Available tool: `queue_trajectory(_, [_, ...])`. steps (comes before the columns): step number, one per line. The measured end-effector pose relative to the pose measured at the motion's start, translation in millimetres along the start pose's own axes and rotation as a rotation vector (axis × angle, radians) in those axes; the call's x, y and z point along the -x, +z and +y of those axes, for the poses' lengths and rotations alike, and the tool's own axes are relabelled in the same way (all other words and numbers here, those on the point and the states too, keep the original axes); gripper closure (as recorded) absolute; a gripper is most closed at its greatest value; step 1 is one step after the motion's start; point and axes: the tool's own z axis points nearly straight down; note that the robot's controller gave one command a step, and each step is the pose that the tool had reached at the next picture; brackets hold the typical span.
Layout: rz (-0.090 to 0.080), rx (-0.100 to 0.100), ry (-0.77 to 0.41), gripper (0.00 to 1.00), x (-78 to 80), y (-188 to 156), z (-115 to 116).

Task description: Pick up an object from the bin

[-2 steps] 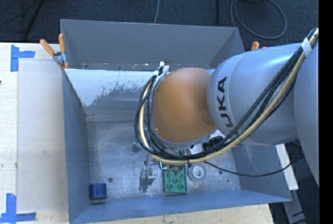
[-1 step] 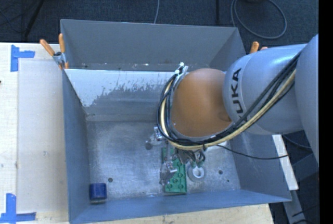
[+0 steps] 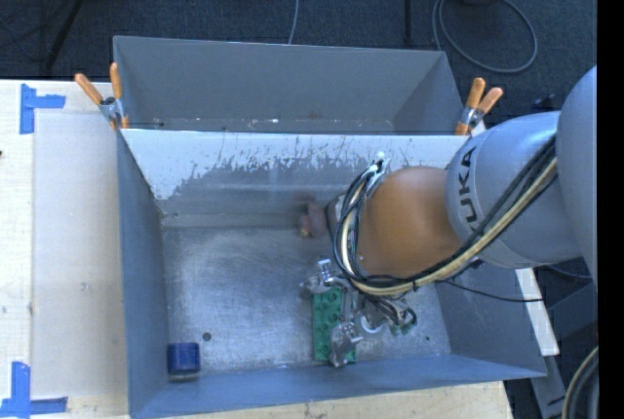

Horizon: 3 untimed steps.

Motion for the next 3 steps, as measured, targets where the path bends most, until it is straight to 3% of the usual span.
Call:
queue_trajectory(1, [0.018, -0.001, -0.003, 1.00, -2.3, -3, 2])
queue_trajectory(2, [0.003, -0.004, -0.003, 1.00, 8.0, -102, 15])
queue_trajectory(3, [0.006, -0.003, -0.439, 1.00, 55.5, -191, 4])
